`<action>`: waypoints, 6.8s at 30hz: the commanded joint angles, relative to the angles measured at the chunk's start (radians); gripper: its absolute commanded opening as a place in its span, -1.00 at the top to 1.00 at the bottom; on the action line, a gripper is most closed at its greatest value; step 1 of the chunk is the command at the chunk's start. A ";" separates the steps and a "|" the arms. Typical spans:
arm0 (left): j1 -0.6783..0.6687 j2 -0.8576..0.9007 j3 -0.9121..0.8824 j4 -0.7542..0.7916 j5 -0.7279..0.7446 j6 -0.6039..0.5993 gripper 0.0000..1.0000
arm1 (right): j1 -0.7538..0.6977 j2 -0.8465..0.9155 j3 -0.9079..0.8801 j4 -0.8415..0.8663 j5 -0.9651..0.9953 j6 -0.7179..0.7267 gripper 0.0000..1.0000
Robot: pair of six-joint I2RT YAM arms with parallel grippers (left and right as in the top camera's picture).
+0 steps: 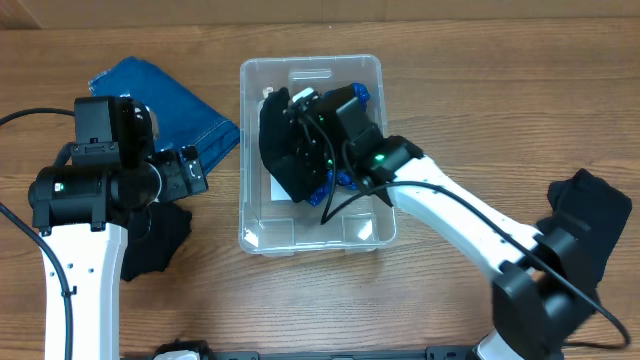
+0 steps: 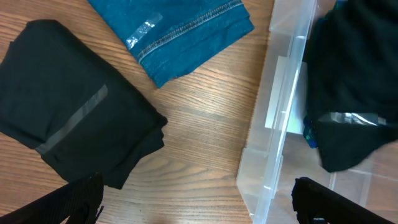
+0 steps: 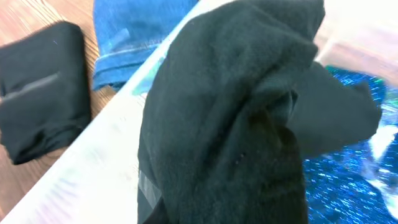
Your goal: Pack container
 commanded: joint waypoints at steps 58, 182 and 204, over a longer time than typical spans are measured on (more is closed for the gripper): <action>-0.008 0.001 0.023 -0.021 -0.010 0.023 -1.00 | -0.813 -0.258 0.255 -0.798 0.333 0.428 -1.00; -0.006 0.001 0.023 -0.018 -0.045 0.017 -1.00 | -0.034 -0.427 0.072 -0.330 0.653 -0.004 -1.00; 0.659 0.502 -0.394 0.468 0.142 -0.005 -1.00 | -0.551 -0.438 0.072 -0.713 0.315 0.176 -1.00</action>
